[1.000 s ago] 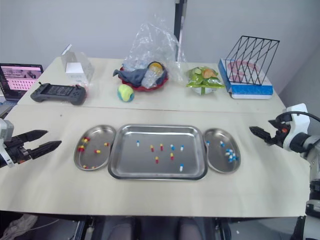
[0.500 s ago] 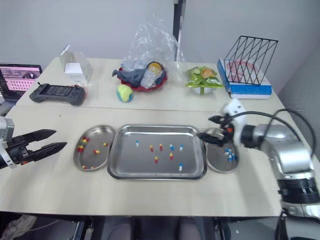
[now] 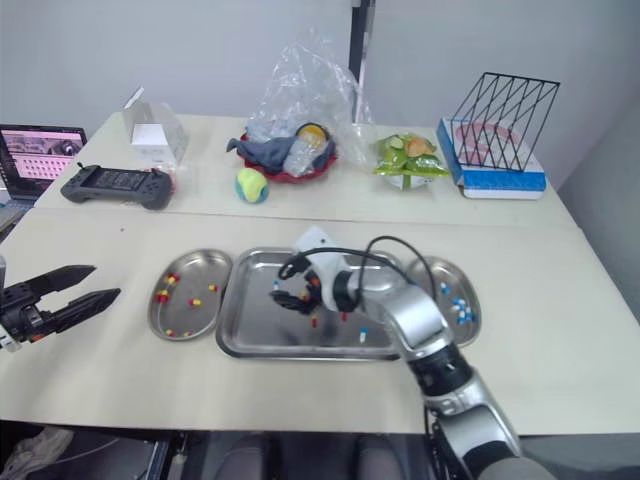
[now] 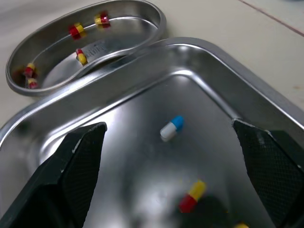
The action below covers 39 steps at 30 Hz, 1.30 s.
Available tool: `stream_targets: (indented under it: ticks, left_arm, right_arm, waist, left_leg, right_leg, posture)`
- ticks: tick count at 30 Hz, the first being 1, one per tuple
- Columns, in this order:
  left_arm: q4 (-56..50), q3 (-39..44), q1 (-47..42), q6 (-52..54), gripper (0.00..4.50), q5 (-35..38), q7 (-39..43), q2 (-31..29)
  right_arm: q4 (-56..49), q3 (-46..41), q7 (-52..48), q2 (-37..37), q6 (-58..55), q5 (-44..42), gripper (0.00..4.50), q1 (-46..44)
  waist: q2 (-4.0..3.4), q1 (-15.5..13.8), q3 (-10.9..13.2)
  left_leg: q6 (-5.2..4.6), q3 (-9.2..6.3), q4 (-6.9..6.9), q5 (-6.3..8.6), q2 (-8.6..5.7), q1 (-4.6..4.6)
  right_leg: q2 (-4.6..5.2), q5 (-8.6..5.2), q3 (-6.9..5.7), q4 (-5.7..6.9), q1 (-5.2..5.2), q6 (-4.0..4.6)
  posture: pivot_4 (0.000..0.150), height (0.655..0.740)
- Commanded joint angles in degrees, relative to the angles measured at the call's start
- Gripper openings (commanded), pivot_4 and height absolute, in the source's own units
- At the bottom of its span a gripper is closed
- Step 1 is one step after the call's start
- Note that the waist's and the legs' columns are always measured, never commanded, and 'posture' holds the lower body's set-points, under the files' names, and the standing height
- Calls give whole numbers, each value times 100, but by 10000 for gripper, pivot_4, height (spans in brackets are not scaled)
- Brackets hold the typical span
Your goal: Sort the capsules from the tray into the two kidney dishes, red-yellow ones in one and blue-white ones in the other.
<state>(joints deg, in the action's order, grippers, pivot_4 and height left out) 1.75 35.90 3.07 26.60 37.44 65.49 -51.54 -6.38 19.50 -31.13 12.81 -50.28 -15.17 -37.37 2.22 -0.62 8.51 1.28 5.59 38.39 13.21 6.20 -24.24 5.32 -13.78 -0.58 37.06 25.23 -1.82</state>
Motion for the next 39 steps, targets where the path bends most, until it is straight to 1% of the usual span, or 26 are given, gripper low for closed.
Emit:
stream_targets:
  ticks: [1,3,7,15,18,28,29,34,37,39]
  left_arm:
    - [-246,205,50,5,45000,106,-58,-23]
    - [-230,182,67,-79,45000,32,-85,-43]
    - [-242,148,170,-158,45000,-41,-40,-64]
    - [-266,205,243,-303,45000,-97,-58,-57]
    - [-248,235,239,-357,45000,-97,-53,-48]
    - [-291,249,184,-375,45000,-48,-98,-44]
    - [-290,253,177,-382,45000,-41,-99,-36]
    - [-277,254,139,-377,45000,-9,-112,-19]
    - [-250,222,92,-406,45000,-31,-110,-24]
    - [-232,185,35,-432,45000,-41,-102,-19]
  right_arm:
    - [184,63,220,-212,148,229,44581,-204]
    - [612,267,279,-337,429,490,44581,-351]
    - [1156,327,321,-612,701,692,44581,-553]
    - [1544,568,222,-855,892,1036,44581,-596]
    - [1555,600,216,-908,816,1105,36747,-569]
    - [1504,499,152,-946,610,1179,1803,-589]
    - [1460,443,151,-963,557,1141,271,-611]
    - [1216,151,26,-1041,438,939,271,-722]
    - [1041,-516,32,-1194,97,464,271,-778]
    - [915,-1048,-32,-1129,-144,97,271,-844]
  waist:
    - [2,-8,-1]
    - [3,13,-2]
    - [3,90,-2]
    - [2,144,-2]
    - [2,147,-1]
    - [2,145,-1]
    - [2,144,-1]
    - [2,145,-1]
    - [1,148,-1]
    - [1,147,-1]
  left_leg:
    - [1,-1,0,-1,0,0]
    - [4,-3,0,-2,0,2]
    - [9,-8,-7,-5,1,3]
    - [10,-12,-12,-6,2,2]
    - [11,-12,-13,-6,2,2]
    - [12,-12,-14,-7,3,2]
    - [12,-12,-14,-7,3,2]
    - [12,-13,-14,-7,3,2]
    - [13,-13,-16,-7,3,2]
    - [14,-14,-17,-8,4,2]
  right_leg:
    - [0,0,-2,0,0,0]
    - [0,0,-3,0,-1,0]
    - [-3,-2,-3,3,2,4]
    - [-4,-3,-9,2,2,5]
    - [-4,-4,-9,2,2,7]
    - [-3,-4,-11,2,2,7]
    - [-3,-4,-11,2,2,7]
    - [-3,-4,-11,2,2,7]
    - [-4,-4,-11,2,4,8]
    - [-5,-4,-12,2,4,8]
  posture:
    - [1500,7334]
    - [1500,7334]
    - [1500,7334]
    - [1500,7334]
    - [1500,7334]
    - [1500,7334]
    - [1500,7334]
    - [1500,7334]
    - [1500,7334]
    - [1500,7334]
